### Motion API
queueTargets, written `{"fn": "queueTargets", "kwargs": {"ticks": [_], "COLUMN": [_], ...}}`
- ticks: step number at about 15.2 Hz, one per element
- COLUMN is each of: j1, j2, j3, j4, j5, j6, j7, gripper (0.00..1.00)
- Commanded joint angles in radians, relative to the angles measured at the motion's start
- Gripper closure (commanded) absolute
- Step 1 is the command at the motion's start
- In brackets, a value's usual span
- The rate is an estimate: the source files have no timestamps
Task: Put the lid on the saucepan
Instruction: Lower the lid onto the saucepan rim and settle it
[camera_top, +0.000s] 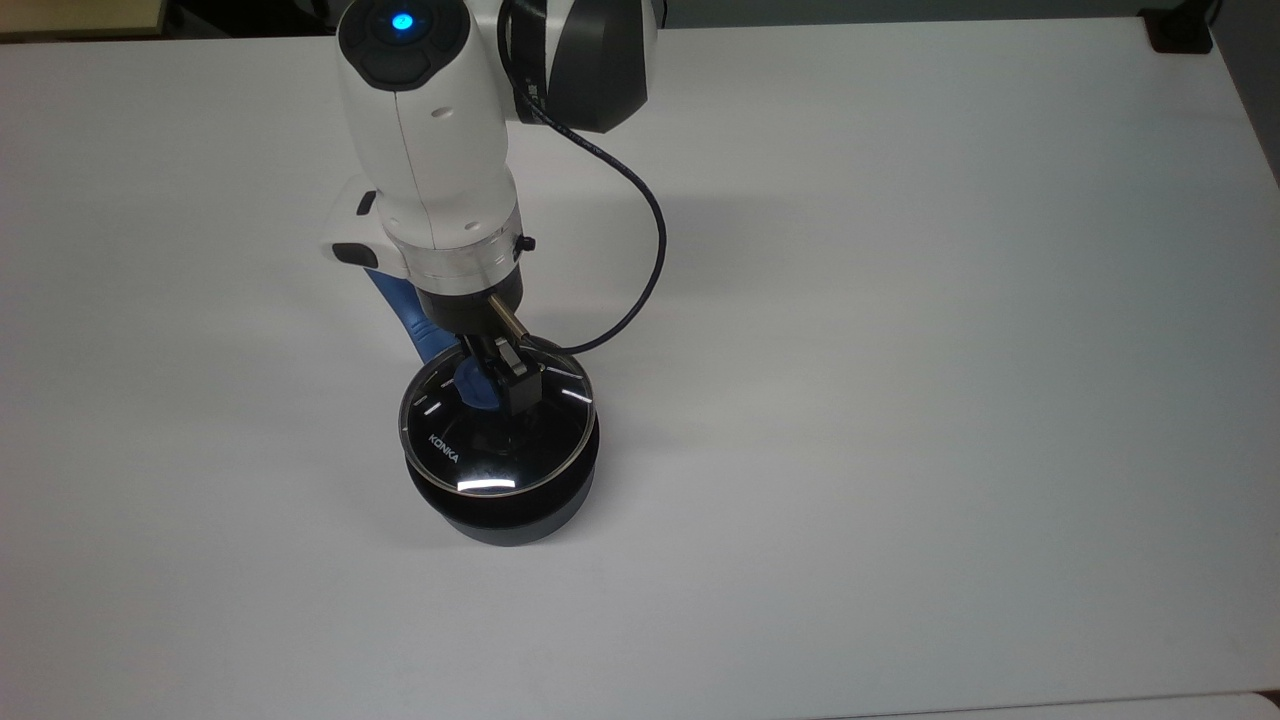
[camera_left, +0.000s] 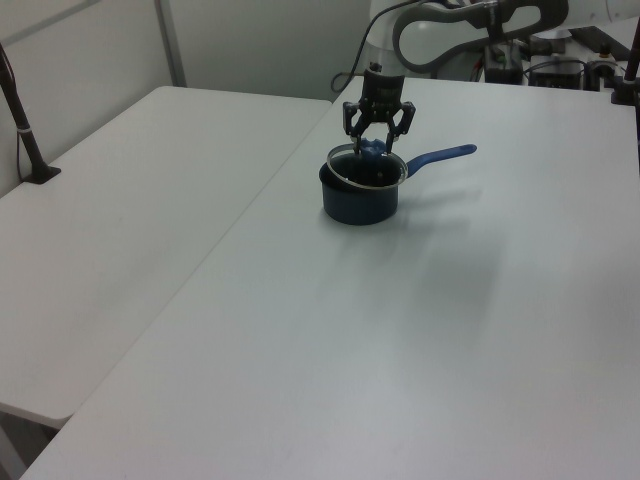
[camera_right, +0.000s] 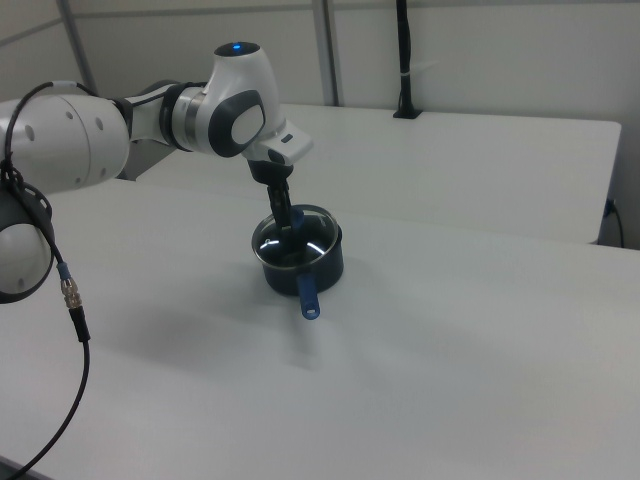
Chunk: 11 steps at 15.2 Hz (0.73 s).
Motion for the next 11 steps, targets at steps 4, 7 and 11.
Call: {"fn": "queueTargets", "kwargs": {"ticks": [4,7,11], "j1": [0.015,0.016,0.016], "j2": [0.009,0.007,0.007], "j3": [-0.006,-0.006,-0.005], "j4": [0.022,0.025,0.036], "j5": [0.013,0.013,0.013], "j6": [0.045,0.045,0.045], "j7": [0.025,0.028,0.029], "gripper": [0.53,0.53,0.53]}}
